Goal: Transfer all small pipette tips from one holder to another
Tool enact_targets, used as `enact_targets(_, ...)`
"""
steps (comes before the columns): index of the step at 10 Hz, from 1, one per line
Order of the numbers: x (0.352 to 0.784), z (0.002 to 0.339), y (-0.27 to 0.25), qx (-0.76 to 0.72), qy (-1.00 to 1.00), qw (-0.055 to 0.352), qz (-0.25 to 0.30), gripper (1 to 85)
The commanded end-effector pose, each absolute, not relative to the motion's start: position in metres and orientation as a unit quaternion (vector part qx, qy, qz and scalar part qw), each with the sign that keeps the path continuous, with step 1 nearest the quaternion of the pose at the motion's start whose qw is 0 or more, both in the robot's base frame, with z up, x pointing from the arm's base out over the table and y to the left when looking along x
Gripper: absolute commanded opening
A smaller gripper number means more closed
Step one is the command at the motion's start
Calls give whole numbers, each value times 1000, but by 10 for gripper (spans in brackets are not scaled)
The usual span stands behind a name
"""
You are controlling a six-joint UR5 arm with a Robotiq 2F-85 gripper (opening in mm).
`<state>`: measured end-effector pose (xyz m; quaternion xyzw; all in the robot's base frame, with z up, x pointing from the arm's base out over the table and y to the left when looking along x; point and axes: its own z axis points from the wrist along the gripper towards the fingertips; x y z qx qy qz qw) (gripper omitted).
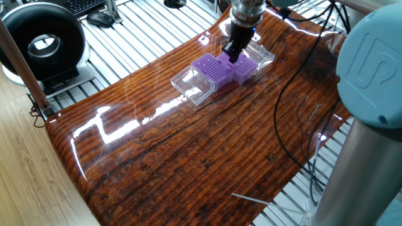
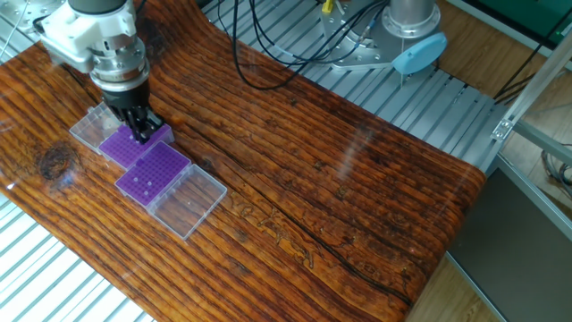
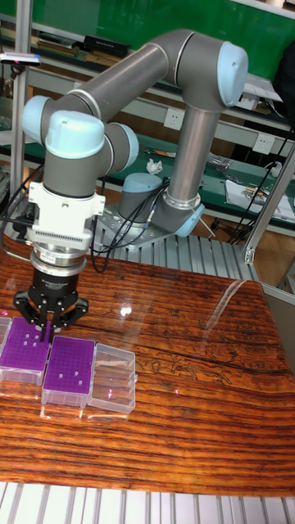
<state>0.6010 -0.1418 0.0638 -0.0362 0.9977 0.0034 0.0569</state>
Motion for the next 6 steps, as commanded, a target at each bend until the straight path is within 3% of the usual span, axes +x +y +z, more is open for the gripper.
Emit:
enact_targets(1,618,69,-119,-26,998,63,17,190)
enact_targets(6,641,67,-101,-18,997,74,13,203)
